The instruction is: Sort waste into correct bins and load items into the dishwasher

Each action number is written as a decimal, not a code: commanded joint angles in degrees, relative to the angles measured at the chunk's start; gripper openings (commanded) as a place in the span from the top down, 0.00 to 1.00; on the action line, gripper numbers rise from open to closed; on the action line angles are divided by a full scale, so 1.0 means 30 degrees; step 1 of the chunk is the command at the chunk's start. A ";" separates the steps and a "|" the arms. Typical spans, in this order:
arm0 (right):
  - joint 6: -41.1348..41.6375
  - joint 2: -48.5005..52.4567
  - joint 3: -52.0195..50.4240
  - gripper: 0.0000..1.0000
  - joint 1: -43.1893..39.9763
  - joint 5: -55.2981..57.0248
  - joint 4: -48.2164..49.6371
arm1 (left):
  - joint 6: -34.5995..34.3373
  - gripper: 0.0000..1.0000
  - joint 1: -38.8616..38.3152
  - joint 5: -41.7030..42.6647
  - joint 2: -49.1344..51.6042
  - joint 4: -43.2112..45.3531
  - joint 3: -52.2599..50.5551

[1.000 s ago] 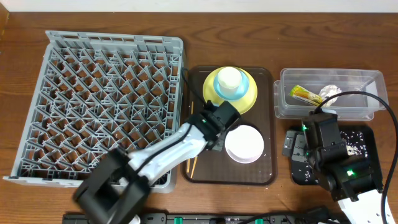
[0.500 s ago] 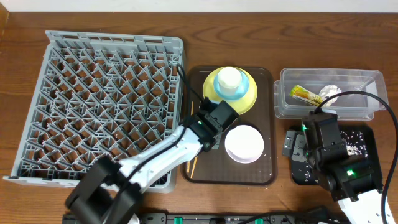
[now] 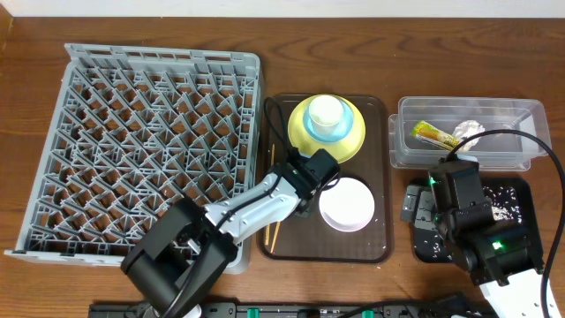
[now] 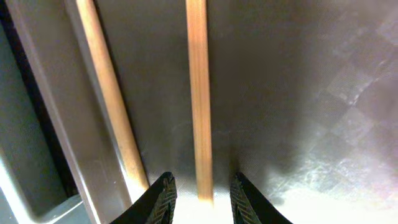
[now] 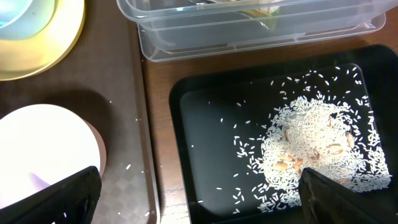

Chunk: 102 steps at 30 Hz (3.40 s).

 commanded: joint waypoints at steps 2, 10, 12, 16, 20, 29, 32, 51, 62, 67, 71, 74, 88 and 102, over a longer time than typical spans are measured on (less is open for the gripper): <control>-0.0051 0.0036 0.0211 0.01 -0.0160 0.0197 0.0000 | 0.0044 0.81 0.0007 0.0823 0.1872 -0.0131 -0.0474; -0.0051 0.0036 0.0219 0.01 -0.0160 0.0189 0.0000 | 0.0066 0.92 0.0022 0.1872 0.1778 0.0146 -0.0291; -0.0051 0.0036 0.0211 0.01 -0.0160 0.0197 0.0000 | 0.0066 0.92 0.0153 0.1880 0.1217 0.0124 -0.0095; -0.0051 0.0036 0.0211 0.01 -0.0160 0.0197 0.0000 | 0.0066 0.92 0.0670 0.1880 -0.0597 -0.0160 0.0444; -0.0051 0.0036 0.0211 0.01 -0.0160 0.0197 0.0000 | 0.0095 0.92 0.1290 0.1865 -0.3300 -0.0197 0.0736; -0.0051 0.0036 0.0211 0.01 -0.0160 0.0197 0.0000 | 0.2419 0.92 0.3504 0.0641 -0.8655 -0.0823 0.0736; -0.0051 0.0036 0.0211 0.01 -0.0160 0.0197 0.0000 | 0.2550 0.92 0.4597 0.0903 -0.9260 -0.1588 0.0736; -0.0051 0.0036 0.0211 0.01 -0.0160 0.0197 0.0000 | 0.3191 0.63 0.2142 0.6368 -0.4583 -0.3169 0.0219; -0.0051 0.0036 0.0211 0.01 -0.0160 0.0197 0.0000 | 0.3191 0.63 0.0248 0.6317 -0.1355 -0.3519 0.0204; -0.0051 0.0036 0.0211 0.01 -0.0160 0.0189 0.0000 | 0.3198 0.63 0.0204 0.6703 -0.1311 -0.3563 0.0204; -0.0051 0.0036 0.0211 0.01 -0.0160 0.0189 0.0000 | 0.4124 0.62 0.0204 0.8553 -0.1311 -0.3490 0.0204; -0.0051 0.0036 0.0211 0.01 -0.0160 0.0197 0.0000 | 0.4401 0.61 0.0204 0.9100 -0.1311 -0.3410 0.0204; -0.0051 0.0036 0.0211 0.01 -0.0160 0.0189 0.0000 | 0.4605 0.59 -0.0270 0.8218 -0.1311 -0.1013 -0.0641; -0.0051 0.0036 0.0219 0.01 -0.0160 0.0197 0.0000 | 0.4320 0.71 -0.0291 0.6783 -0.1311 -0.0117 -0.1763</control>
